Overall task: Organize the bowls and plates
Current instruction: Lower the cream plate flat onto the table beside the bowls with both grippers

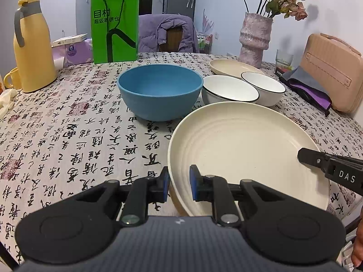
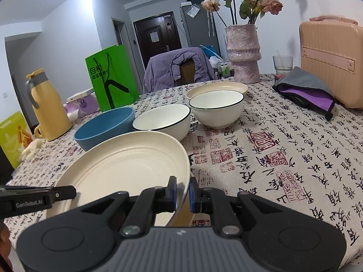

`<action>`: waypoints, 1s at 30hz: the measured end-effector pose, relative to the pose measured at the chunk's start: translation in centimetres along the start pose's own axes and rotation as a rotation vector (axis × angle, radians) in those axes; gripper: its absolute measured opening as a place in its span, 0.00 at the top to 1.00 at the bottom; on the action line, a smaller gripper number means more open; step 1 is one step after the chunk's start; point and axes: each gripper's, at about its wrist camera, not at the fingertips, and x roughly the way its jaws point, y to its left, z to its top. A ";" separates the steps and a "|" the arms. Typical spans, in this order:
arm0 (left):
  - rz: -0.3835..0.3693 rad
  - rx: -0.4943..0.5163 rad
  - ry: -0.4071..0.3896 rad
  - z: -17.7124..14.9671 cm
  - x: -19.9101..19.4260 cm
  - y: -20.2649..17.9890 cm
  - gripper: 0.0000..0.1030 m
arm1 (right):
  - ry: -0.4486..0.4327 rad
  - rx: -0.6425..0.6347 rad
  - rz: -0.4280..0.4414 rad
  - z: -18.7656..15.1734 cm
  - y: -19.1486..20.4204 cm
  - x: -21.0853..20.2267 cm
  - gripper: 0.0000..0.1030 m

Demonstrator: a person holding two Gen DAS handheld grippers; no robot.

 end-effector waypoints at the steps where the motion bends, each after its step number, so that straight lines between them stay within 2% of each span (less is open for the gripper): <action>1: 0.002 0.001 0.001 0.0 0.1 0.0 0.83 | 0.000 -0.006 -0.003 0.0 0.1 0.0 0.89; 19: 0.049 0.039 -0.002 -0.6 0.5 -0.7 0.82 | -0.038 -0.182 -0.093 -1.3 2.3 0.1 0.85; 30: 0.051 0.037 0.014 -0.7 1.1 -0.5 0.82 | -0.061 -0.269 -0.122 -2.2 3.0 0.3 0.84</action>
